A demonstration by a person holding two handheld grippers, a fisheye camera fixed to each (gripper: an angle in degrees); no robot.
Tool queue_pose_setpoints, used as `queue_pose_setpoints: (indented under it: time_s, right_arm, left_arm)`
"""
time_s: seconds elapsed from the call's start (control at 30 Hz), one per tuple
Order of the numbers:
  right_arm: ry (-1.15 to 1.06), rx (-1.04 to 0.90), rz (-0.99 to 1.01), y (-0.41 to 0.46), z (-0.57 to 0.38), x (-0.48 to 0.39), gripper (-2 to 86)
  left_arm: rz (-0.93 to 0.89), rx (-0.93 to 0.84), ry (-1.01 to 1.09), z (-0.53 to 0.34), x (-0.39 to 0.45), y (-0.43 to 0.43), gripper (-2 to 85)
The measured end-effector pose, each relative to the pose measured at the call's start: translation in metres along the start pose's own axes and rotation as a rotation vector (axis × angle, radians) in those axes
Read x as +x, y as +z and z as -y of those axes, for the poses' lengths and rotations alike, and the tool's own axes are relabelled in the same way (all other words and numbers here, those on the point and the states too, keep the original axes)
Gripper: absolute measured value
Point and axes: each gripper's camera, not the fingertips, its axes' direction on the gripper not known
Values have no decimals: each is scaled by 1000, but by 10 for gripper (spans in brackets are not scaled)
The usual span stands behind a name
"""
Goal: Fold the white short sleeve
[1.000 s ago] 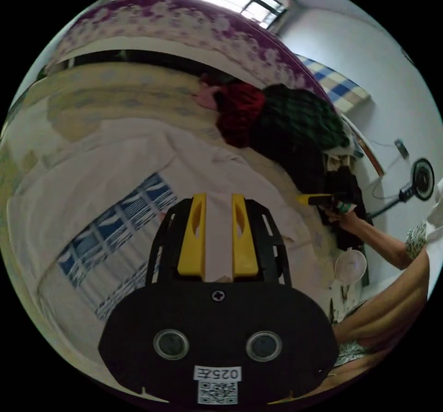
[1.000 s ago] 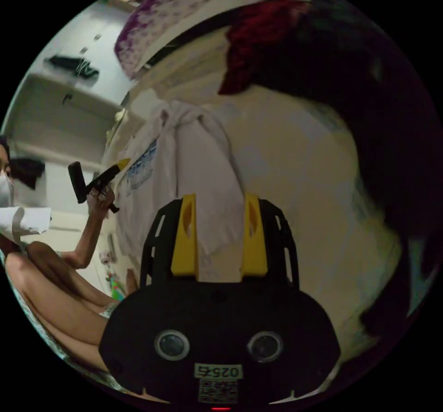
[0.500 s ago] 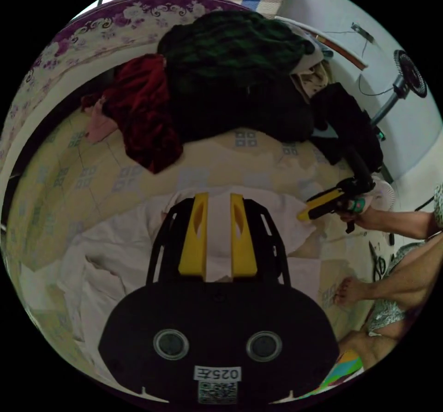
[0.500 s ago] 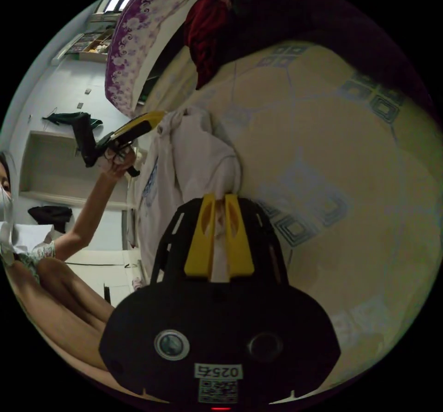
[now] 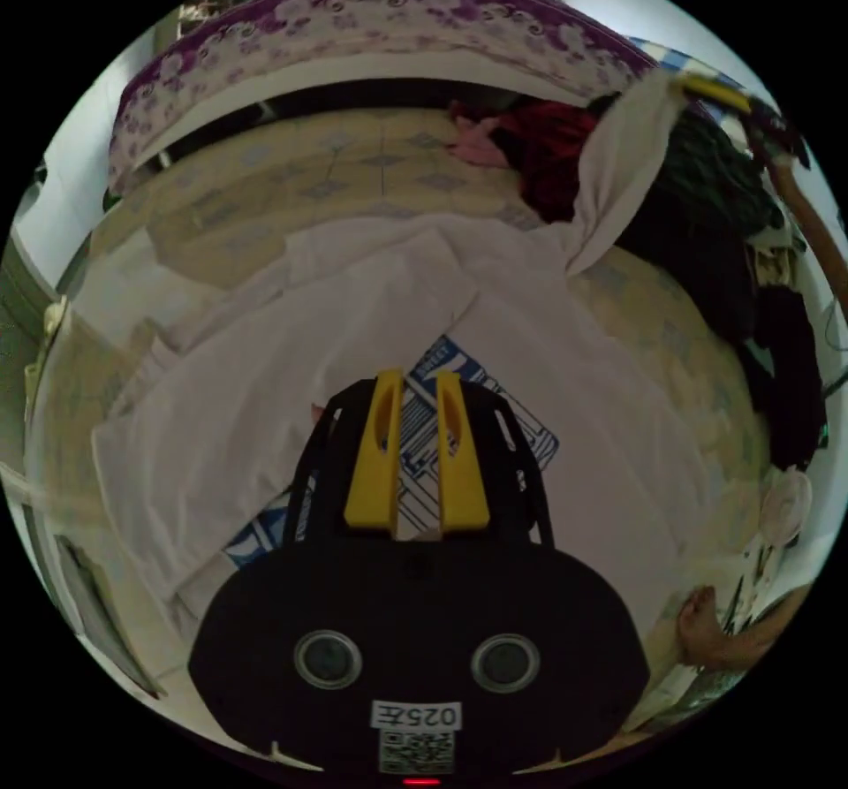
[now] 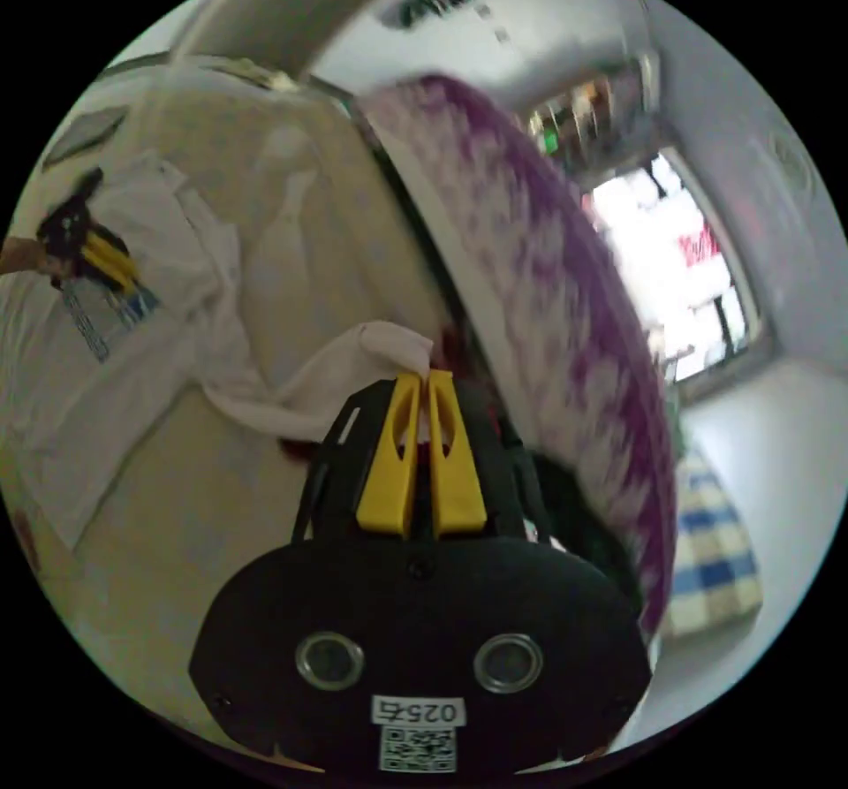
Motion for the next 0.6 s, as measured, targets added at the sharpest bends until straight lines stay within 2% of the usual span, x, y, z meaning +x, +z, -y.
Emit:
queue_pose_setpoints:
  time_s: [0.03, 0.1, 0.13, 0.17, 0.2, 0.23, 0.27, 0.33, 0.4, 0.47, 0.6]
  right_arm:
    - [-28, 75, 13, -8, 31, -9, -7]
    - [-191, 347, 167, -41, 141, -62, -6]
    - [-227, 392, 220, -47, 163, -77, -6]
    - [-316, 464, 366, -53, 204, -112, -5]
    - [-401, 456, 524, -48, 241, -150, -5]
    - [-434, 420, 601, -41, 258, -171, -4]
    - [-500, 331, 750, -21, 287, -213, -2]
    - [-503, 220, 897, 15, 310, -272, 3]
    - [-467, 21, 1044, 69, 318, -333, 23]
    - [-463, -70, 1126, 94, 309, -358, 49]
    - [-319, -52, 1174, 102, 276, -336, 129]
  left_arm:
    - [-2, -8, -22, -3, 0, 4, 20]
    - [26, 75, -152, -19, -4, -12, 18]
    - [40, 97, -202, -26, -7, -20, 18]
    - [46, 157, -314, -45, -18, -43, 19]
    - [-9, 228, -404, -72, -33, -69, 24]
    - [-43, 271, -447, -89, -41, -82, 26]
    - [-101, 348, -535, -126, -60, -107, 35]
    - [-124, 386, -629, -178, -84, -137, 49]
    - [-42, 364, -555, -221, -95, -166, 55]
    - [6, 283, -437, -228, -96, -176, 56]
    - [11, 203, -211, -205, -83, -184, 62]
